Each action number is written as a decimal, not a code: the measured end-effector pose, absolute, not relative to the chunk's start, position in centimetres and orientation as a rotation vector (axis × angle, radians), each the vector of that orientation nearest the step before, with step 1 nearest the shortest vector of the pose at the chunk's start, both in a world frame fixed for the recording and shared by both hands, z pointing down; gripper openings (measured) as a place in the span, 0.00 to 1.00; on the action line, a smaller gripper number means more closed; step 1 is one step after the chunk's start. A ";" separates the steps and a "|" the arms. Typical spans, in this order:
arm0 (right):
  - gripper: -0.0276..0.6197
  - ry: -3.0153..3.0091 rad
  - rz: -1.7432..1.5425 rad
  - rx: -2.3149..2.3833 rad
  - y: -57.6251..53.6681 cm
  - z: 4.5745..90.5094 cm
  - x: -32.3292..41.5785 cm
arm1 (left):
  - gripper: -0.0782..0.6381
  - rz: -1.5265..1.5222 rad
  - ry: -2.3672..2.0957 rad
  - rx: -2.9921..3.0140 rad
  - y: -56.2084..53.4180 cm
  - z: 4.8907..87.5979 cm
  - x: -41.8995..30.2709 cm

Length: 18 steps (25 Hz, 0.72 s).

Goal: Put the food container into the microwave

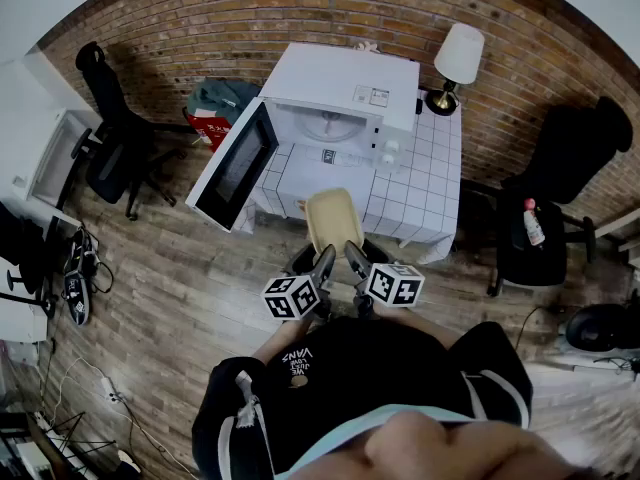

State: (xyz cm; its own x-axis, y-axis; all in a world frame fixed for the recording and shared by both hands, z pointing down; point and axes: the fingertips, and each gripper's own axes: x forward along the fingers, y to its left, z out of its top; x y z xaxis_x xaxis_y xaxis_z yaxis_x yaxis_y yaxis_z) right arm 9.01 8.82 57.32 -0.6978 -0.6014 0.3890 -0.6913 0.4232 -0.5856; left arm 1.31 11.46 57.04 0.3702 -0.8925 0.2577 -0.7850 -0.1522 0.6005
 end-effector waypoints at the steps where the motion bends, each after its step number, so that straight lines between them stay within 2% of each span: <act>1: 0.32 -2.548 1.134 1.164 8.7 57.3 9.1 | 0.39 -0.209 -1.446 1.966 11.4 57.0 1.4; 18: 0.32 -2.569 1.195 1.193 7.3 57.6 8.1 | 0.39 -0.216 -1.443 1.976 9.8 57.2 0.3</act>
State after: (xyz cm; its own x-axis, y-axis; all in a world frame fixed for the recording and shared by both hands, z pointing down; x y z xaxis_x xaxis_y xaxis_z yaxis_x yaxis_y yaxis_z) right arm 8.11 7.32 57.60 -0.6969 -0.6215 0.3578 -0.6740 0.3972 -0.6229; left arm 0.31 9.84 57.17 0.3738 -0.8943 0.2460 -0.7828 -0.1619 0.6009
